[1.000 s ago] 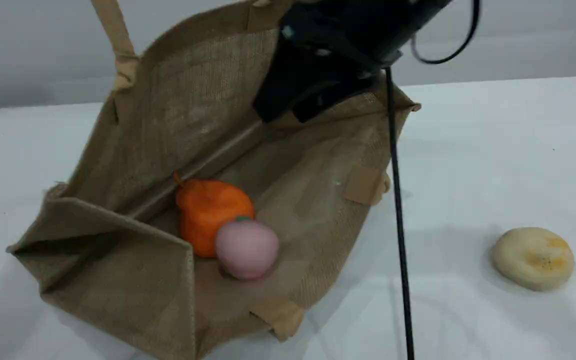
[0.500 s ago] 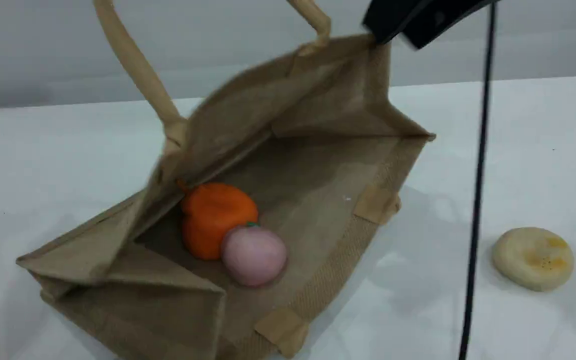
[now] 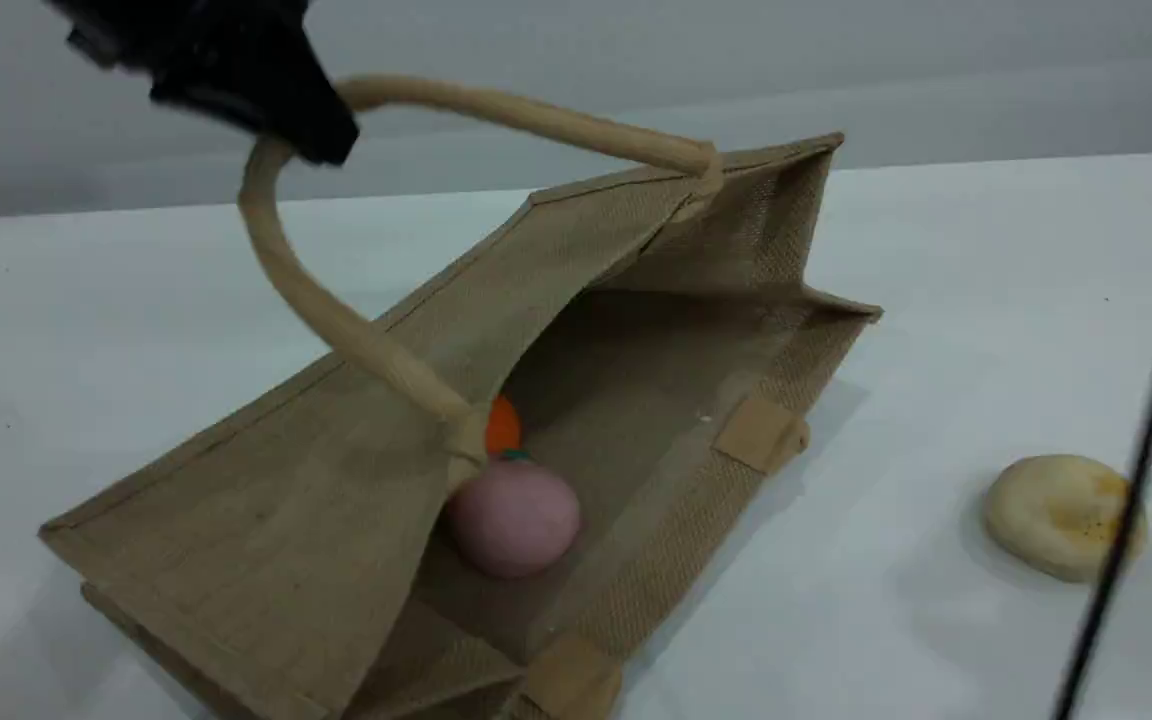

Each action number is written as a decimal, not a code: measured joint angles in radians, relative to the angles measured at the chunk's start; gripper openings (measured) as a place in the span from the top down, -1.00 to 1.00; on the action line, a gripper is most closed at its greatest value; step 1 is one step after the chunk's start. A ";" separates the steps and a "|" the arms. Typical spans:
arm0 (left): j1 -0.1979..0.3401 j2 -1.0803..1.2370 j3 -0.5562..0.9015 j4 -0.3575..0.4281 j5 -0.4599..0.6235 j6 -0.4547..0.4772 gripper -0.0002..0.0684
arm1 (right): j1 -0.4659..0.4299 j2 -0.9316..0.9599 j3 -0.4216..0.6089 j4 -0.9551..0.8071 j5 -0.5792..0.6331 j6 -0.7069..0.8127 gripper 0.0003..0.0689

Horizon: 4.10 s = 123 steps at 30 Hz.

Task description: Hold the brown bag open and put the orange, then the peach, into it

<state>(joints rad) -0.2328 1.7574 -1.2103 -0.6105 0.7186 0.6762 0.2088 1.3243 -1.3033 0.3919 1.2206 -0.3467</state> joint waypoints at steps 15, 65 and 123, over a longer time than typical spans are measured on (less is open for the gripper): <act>0.000 0.075 0.033 -0.124 0.064 0.064 -0.20 | 0.000 -0.476 0.000 -0.181 0.005 0.208 -0.11; -0.305 -0.507 0.032 0.456 0.416 -0.443 -0.28 | 0.000 -1.213 0.797 -0.317 -0.155 0.312 -0.10; -0.328 -1.593 0.703 0.563 0.361 -0.591 -0.27 | -0.182 -1.271 0.797 -0.312 -0.155 0.311 -0.10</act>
<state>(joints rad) -0.5609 0.1642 -0.5076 -0.0479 1.0797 0.0854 0.0266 0.0533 -0.5060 0.0797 1.0657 -0.0354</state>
